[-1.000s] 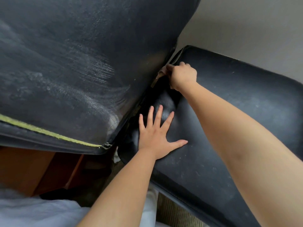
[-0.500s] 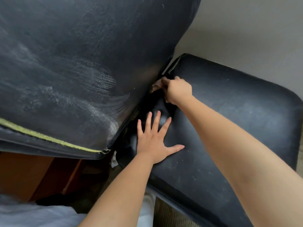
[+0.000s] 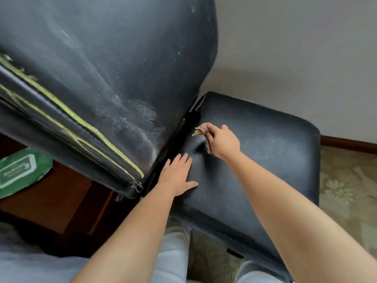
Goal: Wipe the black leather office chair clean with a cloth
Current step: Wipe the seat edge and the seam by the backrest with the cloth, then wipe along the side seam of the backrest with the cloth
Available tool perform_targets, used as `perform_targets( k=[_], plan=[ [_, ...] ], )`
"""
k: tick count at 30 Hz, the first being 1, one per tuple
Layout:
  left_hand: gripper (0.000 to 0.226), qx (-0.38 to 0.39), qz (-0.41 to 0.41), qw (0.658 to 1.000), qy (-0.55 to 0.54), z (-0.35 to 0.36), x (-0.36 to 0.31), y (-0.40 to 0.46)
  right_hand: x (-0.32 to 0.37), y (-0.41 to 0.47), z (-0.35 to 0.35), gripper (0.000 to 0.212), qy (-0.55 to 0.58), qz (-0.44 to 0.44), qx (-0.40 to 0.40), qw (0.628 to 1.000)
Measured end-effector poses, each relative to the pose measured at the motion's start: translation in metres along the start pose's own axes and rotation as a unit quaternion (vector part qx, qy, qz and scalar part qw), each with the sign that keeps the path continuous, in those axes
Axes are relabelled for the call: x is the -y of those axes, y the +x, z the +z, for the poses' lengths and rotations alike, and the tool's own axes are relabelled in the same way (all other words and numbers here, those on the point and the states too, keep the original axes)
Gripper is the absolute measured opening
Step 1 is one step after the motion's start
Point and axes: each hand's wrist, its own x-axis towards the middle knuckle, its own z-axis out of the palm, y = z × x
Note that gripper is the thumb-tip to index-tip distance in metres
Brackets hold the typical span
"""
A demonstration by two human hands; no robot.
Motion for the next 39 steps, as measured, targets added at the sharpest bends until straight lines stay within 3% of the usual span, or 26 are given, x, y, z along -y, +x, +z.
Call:
perform_targets(
  k=[9, 18, 24, 28, 32, 39],
  plan=[
    [0.044, 0.003, 0.027, 1.000, -0.011, -0.008, -0.009, -0.074, 0.017, -0.076, -0.024, 0.029, 0.005, -0.004, -0.025, 1.000],
    [0.034, -0.088, 0.043, 0.995, 0.032, -0.010, -0.001, -0.122, 0.036, -0.128, -0.028, 0.029, -0.015, -0.008, -0.047, 0.999],
    [0.042, -0.157, 0.077, 0.978, 0.114, -0.017, 0.013, -0.148, 0.053, -0.150, -0.041, 0.029, -0.018, -0.042, -0.084, 0.995],
    [0.047, -0.212, 0.116, 0.956, 0.166, -0.023, 0.020, -0.162, 0.068, -0.160, -0.047, 0.029, -0.012, -0.054, -0.105, 0.993],
    [0.050, -0.295, 0.208, 0.906, 0.218, -0.033, 0.029, -0.182, 0.079, -0.169, -0.058, 0.031, -0.004, -0.061, -0.126, 0.990],
    [0.035, -0.388, 0.245, 0.852, 0.250, -0.053, 0.049, -0.209, 0.100, -0.180, -0.085, 0.034, 0.008, -0.085, -0.162, 0.983]
  ],
)
